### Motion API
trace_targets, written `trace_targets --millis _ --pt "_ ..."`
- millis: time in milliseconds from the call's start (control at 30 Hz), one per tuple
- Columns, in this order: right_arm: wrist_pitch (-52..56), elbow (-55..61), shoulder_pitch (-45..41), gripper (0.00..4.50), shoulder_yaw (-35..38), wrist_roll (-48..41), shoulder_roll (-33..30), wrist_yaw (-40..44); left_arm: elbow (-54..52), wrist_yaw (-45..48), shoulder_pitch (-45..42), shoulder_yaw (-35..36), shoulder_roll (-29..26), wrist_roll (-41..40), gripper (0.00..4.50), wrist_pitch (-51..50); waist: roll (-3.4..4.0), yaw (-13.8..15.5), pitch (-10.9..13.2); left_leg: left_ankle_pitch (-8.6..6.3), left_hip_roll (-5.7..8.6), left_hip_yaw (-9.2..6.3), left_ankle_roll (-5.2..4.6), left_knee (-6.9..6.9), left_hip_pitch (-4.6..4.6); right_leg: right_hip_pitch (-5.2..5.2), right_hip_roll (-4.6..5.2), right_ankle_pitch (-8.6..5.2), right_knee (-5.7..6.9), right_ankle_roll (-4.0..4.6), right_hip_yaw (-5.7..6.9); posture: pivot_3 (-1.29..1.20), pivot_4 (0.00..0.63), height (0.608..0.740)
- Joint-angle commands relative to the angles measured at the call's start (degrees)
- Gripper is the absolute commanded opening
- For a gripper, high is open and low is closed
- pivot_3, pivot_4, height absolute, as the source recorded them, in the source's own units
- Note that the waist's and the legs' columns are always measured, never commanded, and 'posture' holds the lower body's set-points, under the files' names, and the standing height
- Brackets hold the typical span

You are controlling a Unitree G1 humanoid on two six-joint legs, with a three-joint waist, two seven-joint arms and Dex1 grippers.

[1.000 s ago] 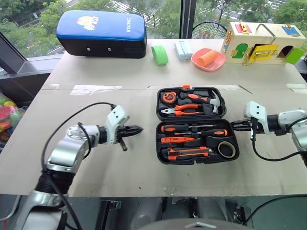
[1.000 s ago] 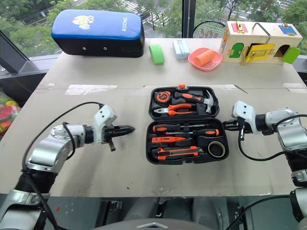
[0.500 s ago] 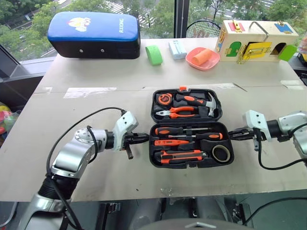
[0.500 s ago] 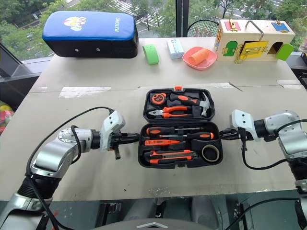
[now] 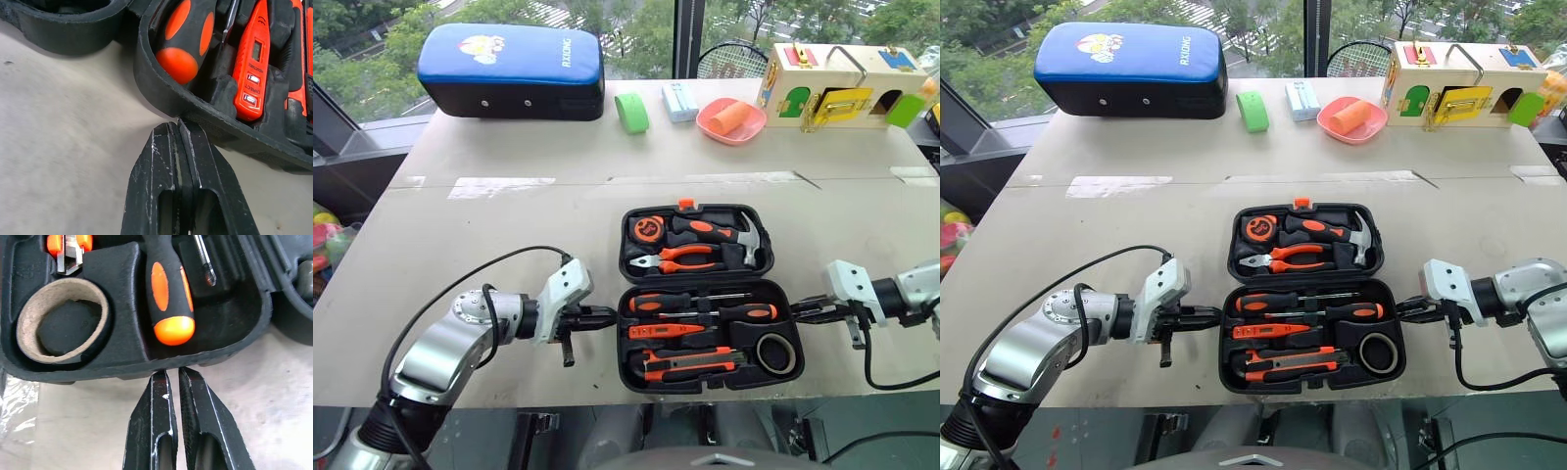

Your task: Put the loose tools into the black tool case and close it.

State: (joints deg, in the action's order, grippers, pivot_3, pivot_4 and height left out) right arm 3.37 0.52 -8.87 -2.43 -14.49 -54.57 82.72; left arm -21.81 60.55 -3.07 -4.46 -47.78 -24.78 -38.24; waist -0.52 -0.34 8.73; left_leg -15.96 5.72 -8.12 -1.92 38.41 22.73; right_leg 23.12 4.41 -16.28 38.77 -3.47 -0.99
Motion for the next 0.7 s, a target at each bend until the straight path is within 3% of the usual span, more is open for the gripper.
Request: trace_targets --millis 33,100,200,300,433,467,600,700 --pt "-1.5 0.8 -0.4 0.00 1.1 1.7 -0.3 -3.1 -0.3 -1.4 0.5 2.0 -0.5 0.3 0.08 1.0 0.00 0.0 0.0 0.00 0.00 0.00 0.00 0.00 0.00 0.00 0.00 0.00 0.01 0.00 0.00 0.00 0.150 0.735" --pt "0.7 1.6 0.7 0.00 1.9 0.5 -2.6 -1.5 0.9 -1.6 1.6 4.4 -1.2 -0.6 0.08 0.3 0.00 0.0 0.0 0.00 0.00 0.00 0.00 0.01 -0.01 0.00 0.00 0.00 0.02 0.00 0.00 0.00 0.150 0.735" --pt "6.4 2.6 1.7 1.36 4.0 -1.7 -5.8 -1.0 1.7 -0.5 3.8 10.7 -2.5 -6.4 0.98 -5.4 0.01 0.0 0.0 0.00 -0.01 0.00 0.00 -0.03 0.00 0.01 0.00 0.00 0.01 0.01 0.01 0.00 0.150 0.735" --pt "15.7 1.9 -0.3 2.64 5.9 -5.1 -6.8 -3.0 3.6 -4.0 2.1 15.8 -1.6 -11.5 2.24 -13.5 0.01 0.0 0.0 0.00 -0.01 0.00 0.00 0.00 -0.01 0.00 0.00 0.00 0.03 0.01 0.01 0.00 0.150 0.735" --pt "36.9 -0.4 -9.1 4.50 6.1 -11.4 -5.7 -7.2 9.0 -12.5 -8.0 21.0 3.5 -19.9 4.22 -30.2 0.01 0.2 0.0 0.00 0.00 -0.03 0.00 0.09 -0.06 -0.06 0.00 0.05 0.12 0.04 0.06 0.00 0.150 0.735" --pt "40.4 -1.1 -11.6 4.50 5.8 -12.1 -4.5 -9.0 10.3 -14.5 -10.7 21.8 5.2 -21.2 4.49 -33.6 -0.01 0.3 0.0 0.00 0.00 -0.04 0.00 0.11 -0.06 -0.07 0.00 0.05 0.14 0.04 0.08 0.00 0.150 0.735" --pt "55.5 -4.5 -22.6 4.50 5.8 -14.7 4.2 -19.8 16.1 -23.4 -21.5 23.9 13.1 -22.7 4.49 -42.9 -0.11 0.0 -0.1 0.01 0.00 -0.07 0.02 0.12 -0.03 -0.05 -0.01 0.05 0.12 0.04 0.10 0.00 0.150 0.735" --pt "60.7 -6.6 -27.0 4.50 5.9 -14.3 9.3 -25.9 20.2 -28.1 -26.6 24.0 17.1 -21.0 4.49 -45.2 -0.14 -0.2 -0.1 0.04 0.01 -0.07 0.06 0.12 0.10 0.04 -0.01 0.05 0.11 0.04 0.10 0.00 0.150 0.735"
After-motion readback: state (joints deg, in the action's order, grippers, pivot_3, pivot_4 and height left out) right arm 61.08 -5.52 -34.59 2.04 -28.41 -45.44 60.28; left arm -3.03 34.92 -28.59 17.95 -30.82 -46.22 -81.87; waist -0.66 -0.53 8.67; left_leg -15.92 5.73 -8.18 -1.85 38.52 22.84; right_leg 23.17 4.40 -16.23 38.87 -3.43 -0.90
